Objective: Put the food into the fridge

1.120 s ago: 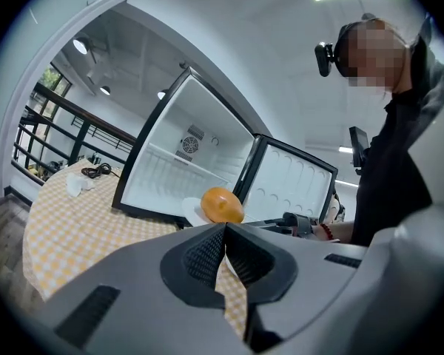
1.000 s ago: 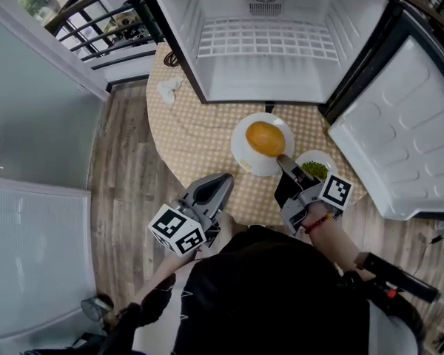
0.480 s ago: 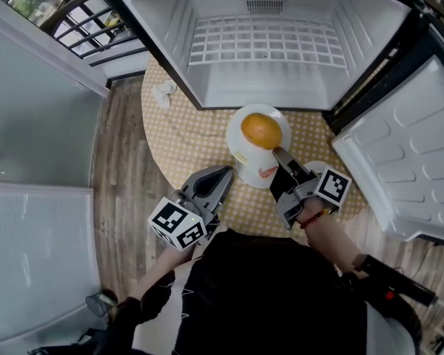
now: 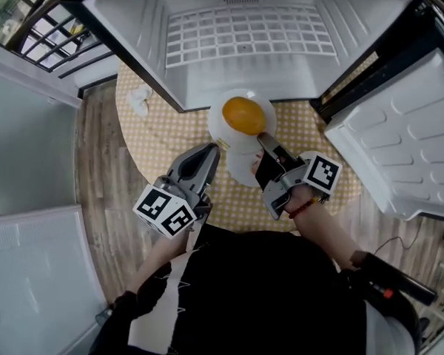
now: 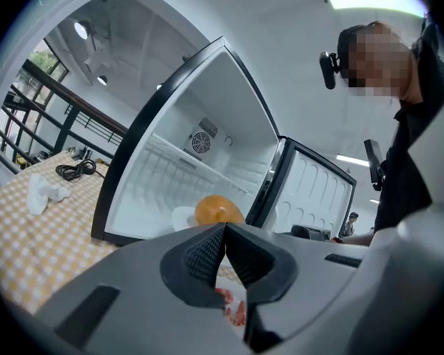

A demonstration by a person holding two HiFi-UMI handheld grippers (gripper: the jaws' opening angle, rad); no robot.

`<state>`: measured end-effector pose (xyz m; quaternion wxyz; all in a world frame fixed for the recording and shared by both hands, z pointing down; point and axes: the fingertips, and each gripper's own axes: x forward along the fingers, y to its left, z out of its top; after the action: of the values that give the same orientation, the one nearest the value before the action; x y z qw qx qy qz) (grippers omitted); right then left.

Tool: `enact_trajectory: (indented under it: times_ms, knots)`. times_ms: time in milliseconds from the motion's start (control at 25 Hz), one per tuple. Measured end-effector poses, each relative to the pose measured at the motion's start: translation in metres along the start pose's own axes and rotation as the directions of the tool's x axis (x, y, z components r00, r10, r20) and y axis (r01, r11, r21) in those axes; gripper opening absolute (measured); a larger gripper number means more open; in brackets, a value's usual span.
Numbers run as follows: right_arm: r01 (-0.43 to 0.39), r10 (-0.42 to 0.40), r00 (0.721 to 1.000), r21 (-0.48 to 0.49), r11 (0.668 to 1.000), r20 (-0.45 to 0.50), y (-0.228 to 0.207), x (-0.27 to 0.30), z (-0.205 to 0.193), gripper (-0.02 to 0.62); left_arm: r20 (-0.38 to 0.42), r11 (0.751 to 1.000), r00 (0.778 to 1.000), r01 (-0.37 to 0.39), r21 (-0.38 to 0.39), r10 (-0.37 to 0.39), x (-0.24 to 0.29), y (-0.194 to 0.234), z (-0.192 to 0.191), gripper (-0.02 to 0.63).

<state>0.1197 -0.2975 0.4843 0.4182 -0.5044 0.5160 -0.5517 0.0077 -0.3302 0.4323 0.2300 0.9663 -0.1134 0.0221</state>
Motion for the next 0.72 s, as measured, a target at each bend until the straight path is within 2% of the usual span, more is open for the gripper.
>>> enact_trajectory:
  times_ms: [280,520,720]
  knots:
    - [0.051,-0.056,0.991,0.041,0.998,0.125,-0.01,0.023,0.016,0.023,-0.042,0.997,0.996,0.081,-0.011,-0.082,0.016,0.032,0.007,0.014]
    - [0.083,-0.087,0.981,0.029,0.996,0.173,-0.014,0.043,0.024,0.021,-0.051,0.991,0.99,0.132,-0.03,-0.133,0.024,0.053,0.012,0.014]
    - [0.102,-0.109,0.973,0.042,0.994,0.201,-0.021,0.063,0.031,0.022,-0.133,0.987,0.98,0.156,0.034,-0.15,0.03,0.068,0.008,0.014]
